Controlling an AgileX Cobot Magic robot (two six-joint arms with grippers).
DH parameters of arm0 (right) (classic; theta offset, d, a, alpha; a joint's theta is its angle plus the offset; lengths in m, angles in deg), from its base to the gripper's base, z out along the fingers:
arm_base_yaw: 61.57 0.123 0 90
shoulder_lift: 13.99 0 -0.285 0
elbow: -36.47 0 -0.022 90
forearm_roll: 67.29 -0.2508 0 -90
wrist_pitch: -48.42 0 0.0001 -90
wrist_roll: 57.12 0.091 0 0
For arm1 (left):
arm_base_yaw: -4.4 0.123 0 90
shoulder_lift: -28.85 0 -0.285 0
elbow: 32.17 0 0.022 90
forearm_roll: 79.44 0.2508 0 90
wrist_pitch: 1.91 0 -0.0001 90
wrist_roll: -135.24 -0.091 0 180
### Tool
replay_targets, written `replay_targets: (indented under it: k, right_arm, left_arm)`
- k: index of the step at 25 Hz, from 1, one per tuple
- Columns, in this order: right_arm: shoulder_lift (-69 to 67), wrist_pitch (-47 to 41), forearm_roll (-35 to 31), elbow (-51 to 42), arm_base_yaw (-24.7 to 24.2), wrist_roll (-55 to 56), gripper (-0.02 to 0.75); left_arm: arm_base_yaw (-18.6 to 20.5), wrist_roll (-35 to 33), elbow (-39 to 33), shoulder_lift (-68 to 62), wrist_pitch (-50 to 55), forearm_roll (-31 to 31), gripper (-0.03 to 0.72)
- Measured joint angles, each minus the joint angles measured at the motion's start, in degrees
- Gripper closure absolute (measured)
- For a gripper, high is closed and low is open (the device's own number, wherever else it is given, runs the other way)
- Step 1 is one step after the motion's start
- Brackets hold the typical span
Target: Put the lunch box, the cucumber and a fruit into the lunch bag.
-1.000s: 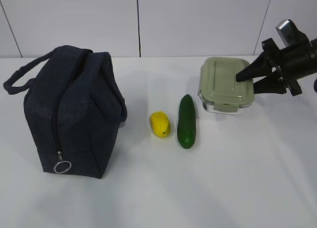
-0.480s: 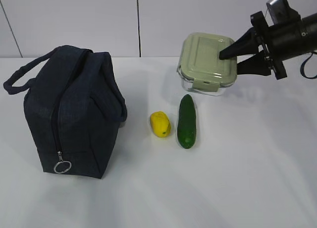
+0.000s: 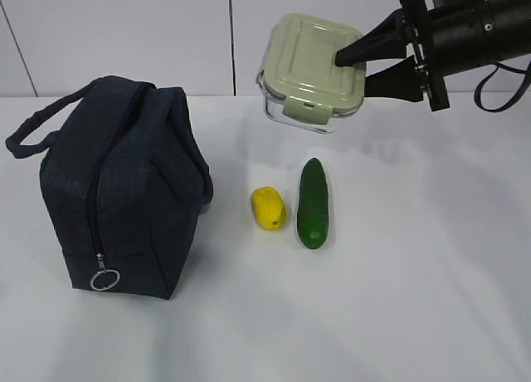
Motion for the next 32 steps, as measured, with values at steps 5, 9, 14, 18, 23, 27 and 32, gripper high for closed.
replay_targets:
  k: [5, 9, 14, 18, 23, 27, 32]
  right_arm:
    - [0.00, 0.00, -1.76, 0.00, 2.16, 0.00, 0.385]
    - [0.00, 0.00, -4.02, 0.00, 3.70, 0.04, 0.385]
    - [0.00, 0.00, -6.06, 0.00, 5.44, -0.28, 0.385]
    - [0.00, 0.00, -6.41, 0.00, 5.81, -0.43, 0.385]
    - [0.00, 0.20, -8.37, 0.00, 7.28, -1.53, 0.385]
    - [0.00, 0.09, -8.71, 0.00, 8.70, -1.90, 0.385]
    - [0.00, 0.09, -9.22, 0.00, 8.80, -1.89, 0.385]
  left_arm:
    - [-0.03, 0.00, 0.26, -8.96, -6.07, -0.79, 0.326]
    - [-0.03, -0.71, 2.85, -18.22, -9.70, -1.08, 0.290]
    - [-0.03, -7.06, 10.12, -31.25, -12.52, -5.56, 0.284]
    - [-0.03, -11.52, 17.71, -42.02, -12.57, -8.35, 0.283]
    - [-0.03, -15.04, 26.34, -53.74, -9.55, -12.18, 0.283]
    - [-0.03, -18.00, 32.43, -60.43, -7.10, -15.13, 0.283]
    - [-0.03, -20.72, 36.86, -67.20, -5.50, -17.05, 0.283]
